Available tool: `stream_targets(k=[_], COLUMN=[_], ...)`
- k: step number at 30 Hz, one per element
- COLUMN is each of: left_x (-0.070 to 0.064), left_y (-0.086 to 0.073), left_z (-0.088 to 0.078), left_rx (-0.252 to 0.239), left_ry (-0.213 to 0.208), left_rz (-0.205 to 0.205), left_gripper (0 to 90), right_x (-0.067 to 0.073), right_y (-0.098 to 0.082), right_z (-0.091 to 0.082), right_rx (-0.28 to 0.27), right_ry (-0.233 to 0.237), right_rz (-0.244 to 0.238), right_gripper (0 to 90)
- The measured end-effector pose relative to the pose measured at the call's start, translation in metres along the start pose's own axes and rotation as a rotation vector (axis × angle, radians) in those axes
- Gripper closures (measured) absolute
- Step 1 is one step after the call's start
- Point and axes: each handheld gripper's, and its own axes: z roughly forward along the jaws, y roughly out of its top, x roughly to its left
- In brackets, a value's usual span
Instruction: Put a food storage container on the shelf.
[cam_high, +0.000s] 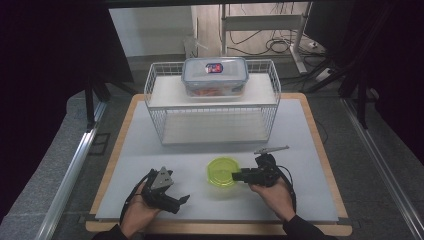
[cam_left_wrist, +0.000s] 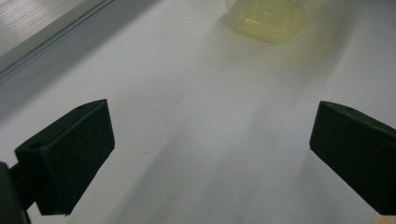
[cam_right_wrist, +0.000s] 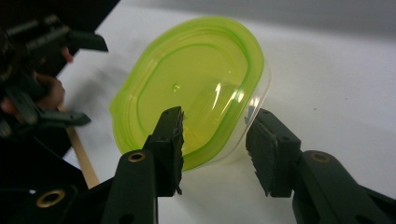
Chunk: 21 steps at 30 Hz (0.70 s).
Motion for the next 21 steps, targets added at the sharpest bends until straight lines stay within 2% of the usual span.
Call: stream_targets(k=[1, 3, 6, 7, 13, 21], left_x=[0.000, 0.000, 0.000, 0.000, 0.000, 0.000], left_y=[0.000, 0.000, 0.000, 0.000, 0.000, 0.000], left_z=[0.000, 0.000, 0.000, 0.000, 0.000, 0.000], left_rx=[0.000, 0.002, 0.002, 0.002, 0.004, 0.003], left_ry=[0.001, -0.001, -0.001, -0.001, -0.002, -0.003], left_rz=[0.000, 0.001, 0.002, 0.002, 0.007, 0.007], left_gripper=[0.1, 0.1, 0.2, 0.2, 0.3, 0.5], right_x=[0.000, -0.003, -0.005, -0.008, -0.014, -0.011], right_y=[0.000, 0.003, 0.004, 0.005, 0.010, 0.016], right_z=[0.000, 0.001, 0.002, 0.002, 0.005, 0.009], right_rx=[0.000, -0.001, -0.004, -0.010, -0.012, -0.018], right_ry=[0.000, 0.011, 0.023, 0.039, 0.066, 0.050], right_rz=[0.000, 0.044, 0.064, 0.087, 0.133, 0.126], right_gripper=[56.9, 62.9, 66.1, 68.7, 73.2, 78.6])
